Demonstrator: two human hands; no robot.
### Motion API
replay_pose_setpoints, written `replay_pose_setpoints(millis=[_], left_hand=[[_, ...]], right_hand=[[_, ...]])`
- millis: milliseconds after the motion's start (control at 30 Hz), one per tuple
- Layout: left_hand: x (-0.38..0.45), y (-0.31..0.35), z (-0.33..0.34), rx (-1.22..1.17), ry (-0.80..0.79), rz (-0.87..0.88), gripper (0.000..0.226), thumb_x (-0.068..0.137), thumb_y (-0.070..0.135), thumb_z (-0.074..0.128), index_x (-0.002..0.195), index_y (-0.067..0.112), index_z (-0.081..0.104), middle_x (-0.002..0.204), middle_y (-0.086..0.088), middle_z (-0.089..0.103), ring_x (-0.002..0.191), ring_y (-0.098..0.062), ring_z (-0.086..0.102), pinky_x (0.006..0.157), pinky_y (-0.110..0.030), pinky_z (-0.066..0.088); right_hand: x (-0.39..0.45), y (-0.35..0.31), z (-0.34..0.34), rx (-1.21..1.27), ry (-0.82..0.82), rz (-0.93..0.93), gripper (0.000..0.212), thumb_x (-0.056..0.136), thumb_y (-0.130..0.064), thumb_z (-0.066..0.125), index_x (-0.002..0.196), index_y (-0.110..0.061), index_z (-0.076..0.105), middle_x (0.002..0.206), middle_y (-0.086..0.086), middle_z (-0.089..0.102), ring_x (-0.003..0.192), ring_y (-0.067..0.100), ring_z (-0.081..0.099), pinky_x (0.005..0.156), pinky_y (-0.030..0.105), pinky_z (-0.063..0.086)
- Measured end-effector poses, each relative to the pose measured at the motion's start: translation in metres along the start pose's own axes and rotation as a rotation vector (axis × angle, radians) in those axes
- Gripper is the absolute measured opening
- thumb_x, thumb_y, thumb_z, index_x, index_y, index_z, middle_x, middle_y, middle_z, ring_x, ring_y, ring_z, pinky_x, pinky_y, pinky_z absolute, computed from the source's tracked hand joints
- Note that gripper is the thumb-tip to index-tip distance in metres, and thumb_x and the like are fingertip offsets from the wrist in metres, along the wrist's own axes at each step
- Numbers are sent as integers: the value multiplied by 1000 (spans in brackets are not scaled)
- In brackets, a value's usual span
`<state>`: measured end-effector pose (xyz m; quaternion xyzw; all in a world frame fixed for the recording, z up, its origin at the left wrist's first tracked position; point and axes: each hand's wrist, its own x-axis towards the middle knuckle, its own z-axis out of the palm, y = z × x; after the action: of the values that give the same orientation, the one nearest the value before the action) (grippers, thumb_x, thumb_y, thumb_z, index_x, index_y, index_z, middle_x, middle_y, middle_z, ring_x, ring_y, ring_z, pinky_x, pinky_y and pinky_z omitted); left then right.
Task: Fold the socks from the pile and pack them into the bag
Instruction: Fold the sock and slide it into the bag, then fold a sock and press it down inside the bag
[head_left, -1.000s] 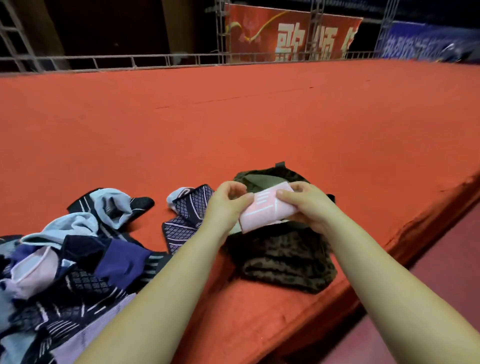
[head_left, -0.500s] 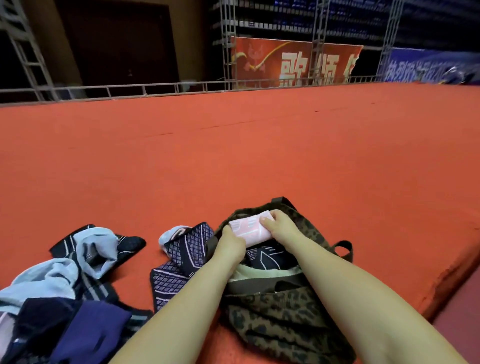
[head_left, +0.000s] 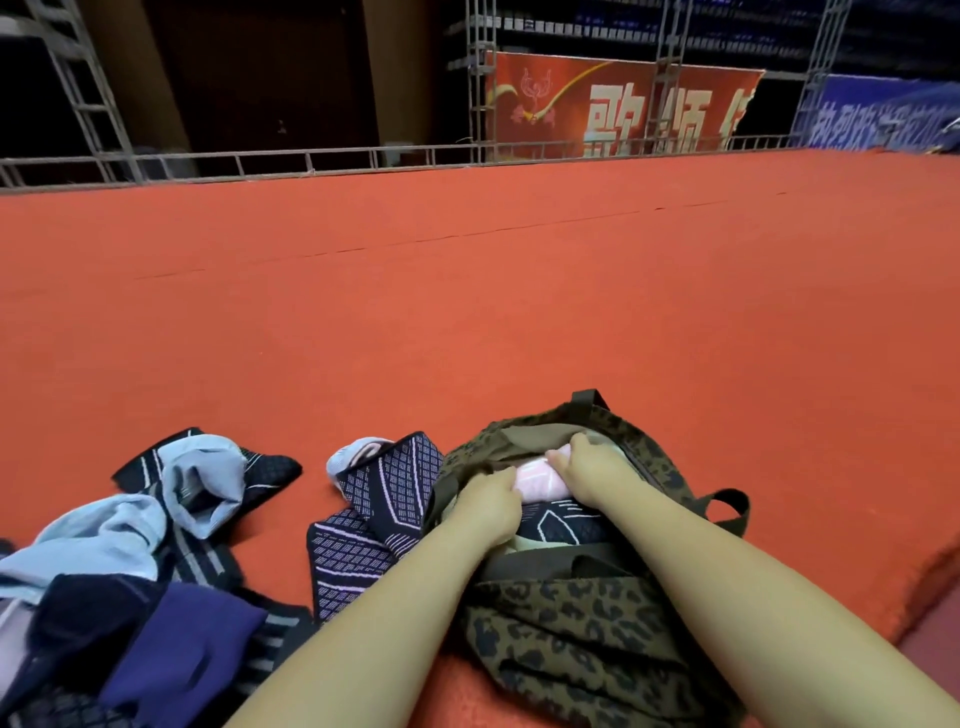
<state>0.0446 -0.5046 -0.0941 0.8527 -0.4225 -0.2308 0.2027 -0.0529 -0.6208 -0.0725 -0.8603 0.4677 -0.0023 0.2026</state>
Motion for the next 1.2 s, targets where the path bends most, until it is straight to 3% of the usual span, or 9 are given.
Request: replay_pose_setpoints(millis=[133,233,400,500,600,800,1000,1100,1200], left_hand=[[-7,0,-3,-70,105,44,44,97,21,41,141,22,43,145,-10,44,132,-27,40,107,-32,32],[-19,1,-10,-224,46,20,48,98,27,40,145,21,36,151,-3,36,135,-22,36,110,-29,27],[-61,-1,-31,-363,-44,54,48,91,40,46,137,27,46,143,0,46,125,-20,48,99,-30,40],[-99,-15,-41,-541,-35,94,30,82,44,55,109,33,62,119,-7,63,107,-24,60,93,-39,46],[-133,-44,-49,-598,38,98,9,91,27,54,91,32,62,104,-5,69,84,-11,61,80,-28,46],[-182,-108,-56,-822,17,-111,15,98,26,46,100,21,60,103,2,66,85,-10,57,70,-20,42],[-217,-149,-59,-956,14,-149,48,72,46,51,110,18,63,107,-1,70,91,-12,67,78,-25,49],[-223,-157,-63,-1026,67,-135,35,84,39,57,111,17,63,108,-4,70,95,-15,67,79,-28,51],[-222,-165,-66,-1035,78,-163,26,98,29,45,114,17,62,111,-5,68,97,-17,66,78,-29,51]], right_hand=[[-14,-1,1,25,47,-28,43,104,-34,28,137,-8,36,131,21,48,118,35,50,84,35,42],[-23,0,-3,69,95,-56,45,101,-41,32,132,-9,39,128,22,51,114,35,53,85,36,42],[-45,-2,-16,136,171,-61,54,95,-51,39,127,-7,42,132,18,48,118,33,48,91,39,41],[-78,-17,-21,187,219,-204,49,94,-45,43,130,-11,45,133,12,50,121,29,46,95,38,40],[-113,-44,-15,340,189,-345,43,93,-36,49,130,-14,48,131,0,51,120,19,49,99,34,39],[-151,-96,18,466,124,-533,30,84,-22,65,113,-17,60,112,-6,61,107,9,54,92,23,39],[-157,-131,75,573,-68,-493,18,86,-23,65,103,-16,63,97,-9,62,92,7,57,82,17,42],[-144,-144,98,553,56,-432,25,86,-27,65,106,-13,64,104,0,62,100,14,56,93,26,42],[-124,-158,105,498,285,-331,48,83,-35,68,120,-6,57,120,12,56,118,26,48,103,34,34]])
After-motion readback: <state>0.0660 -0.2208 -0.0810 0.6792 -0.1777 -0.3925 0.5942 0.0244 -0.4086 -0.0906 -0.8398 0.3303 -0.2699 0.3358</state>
